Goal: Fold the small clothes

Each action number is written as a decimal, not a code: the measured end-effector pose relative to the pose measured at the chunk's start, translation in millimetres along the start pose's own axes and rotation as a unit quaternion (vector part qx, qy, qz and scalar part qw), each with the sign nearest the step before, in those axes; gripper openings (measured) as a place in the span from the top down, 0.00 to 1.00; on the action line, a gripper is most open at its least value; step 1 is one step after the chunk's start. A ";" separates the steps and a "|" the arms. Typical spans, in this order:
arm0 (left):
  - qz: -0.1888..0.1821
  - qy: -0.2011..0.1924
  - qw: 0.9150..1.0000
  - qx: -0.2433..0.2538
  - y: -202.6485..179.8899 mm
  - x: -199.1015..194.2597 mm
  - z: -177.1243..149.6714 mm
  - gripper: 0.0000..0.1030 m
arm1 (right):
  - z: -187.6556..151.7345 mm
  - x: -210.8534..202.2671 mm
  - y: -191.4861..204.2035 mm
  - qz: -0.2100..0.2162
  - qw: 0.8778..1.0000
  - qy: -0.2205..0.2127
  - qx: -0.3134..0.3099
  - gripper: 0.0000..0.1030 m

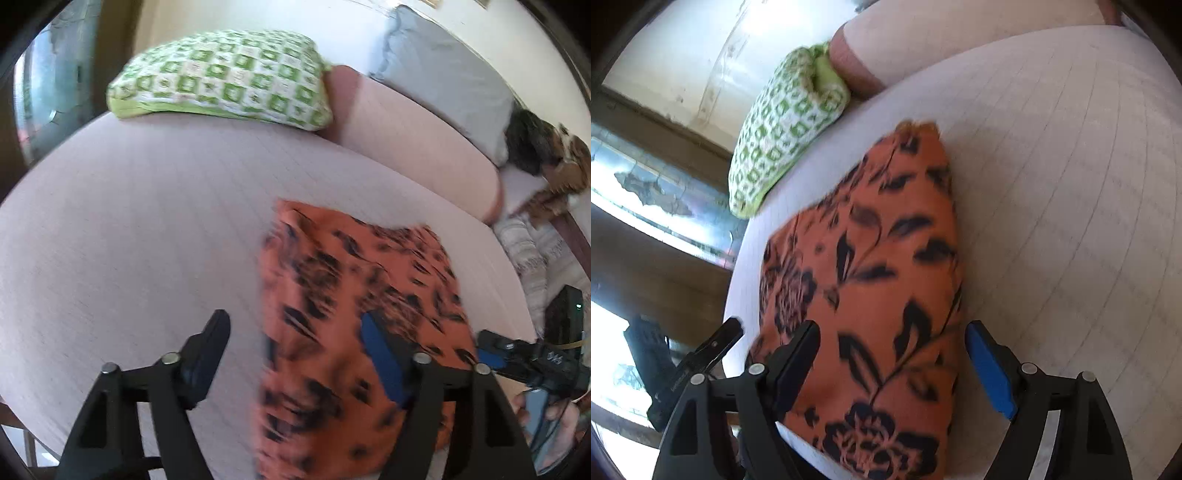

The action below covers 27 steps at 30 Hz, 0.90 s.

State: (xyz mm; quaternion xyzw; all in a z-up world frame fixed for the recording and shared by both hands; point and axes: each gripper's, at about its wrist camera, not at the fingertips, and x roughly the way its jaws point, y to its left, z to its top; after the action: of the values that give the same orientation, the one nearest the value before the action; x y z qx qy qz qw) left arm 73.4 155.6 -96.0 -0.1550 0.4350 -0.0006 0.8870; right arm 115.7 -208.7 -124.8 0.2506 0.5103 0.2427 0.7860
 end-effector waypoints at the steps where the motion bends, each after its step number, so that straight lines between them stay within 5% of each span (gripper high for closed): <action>1: -0.003 0.015 1.000 -0.004 3.6 7.1 1.7 0.27 | 5.5 3.3 -2.5 0.003 1.000 0.001 0.005 0.19; 3: -0.025 0.075 0.997 -0.007 9.4 38.4 0.0 0.27 | 16.9 20.0 -9.4 0.011 1.000 0.019 0.022 0.19; 5: -0.026 0.088 0.996 -0.002 7.0 51.6 -7.5 0.27 | 18.8 45.1 -9.3 0.033 0.997 0.063 0.029 0.23; 6: -0.032 0.080 0.996 0.017 1.6 49.3 -9.7 0.35 | 17.7 49.0 -0.9 0.014 0.998 0.063 0.001 0.30; 7: -0.062 0.091 0.993 0.038 -7.0 49.7 -12.5 0.62 | 16.1 49.6 7.0 -0.001 0.998 0.065 -0.026 0.37; 10: -0.059 0.084 0.993 0.051 -18.1 46.3 -11.6 0.72 | 20.6 38.7 9.1 0.012 0.998 0.058 -0.035 0.59; 13: -0.081 0.064 0.994 0.034 -27.3 30.1 1.6 0.75 | 23.6 16.1 22.9 0.018 0.997 0.038 -0.071 0.61; 18: -0.112 -0.025 0.989 0.093 -96.4 -9.5 36.9 0.76 | 53.0 -45.7 35.5 0.026 0.993 -0.029 -0.113 0.61; 23: -0.140 -0.028 0.984 0.102 -144.4 14.9 54.2 0.75 | 95.0 -90.8 -7.9 0.015 0.993 -0.070 -0.089 0.59; 27: -0.107 0.040 0.987 0.110 -159.4 81.9 34.3 0.50 | 102.3 -69.7 -83.3 -0.059 0.996 -0.058 -0.019 0.22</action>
State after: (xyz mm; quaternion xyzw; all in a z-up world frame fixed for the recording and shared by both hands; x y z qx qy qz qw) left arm 172.0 2.1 -95.6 -0.1020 0.4480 -0.1496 0.8755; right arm 195.5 -331.2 -94.7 0.2191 0.4730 0.1903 0.8319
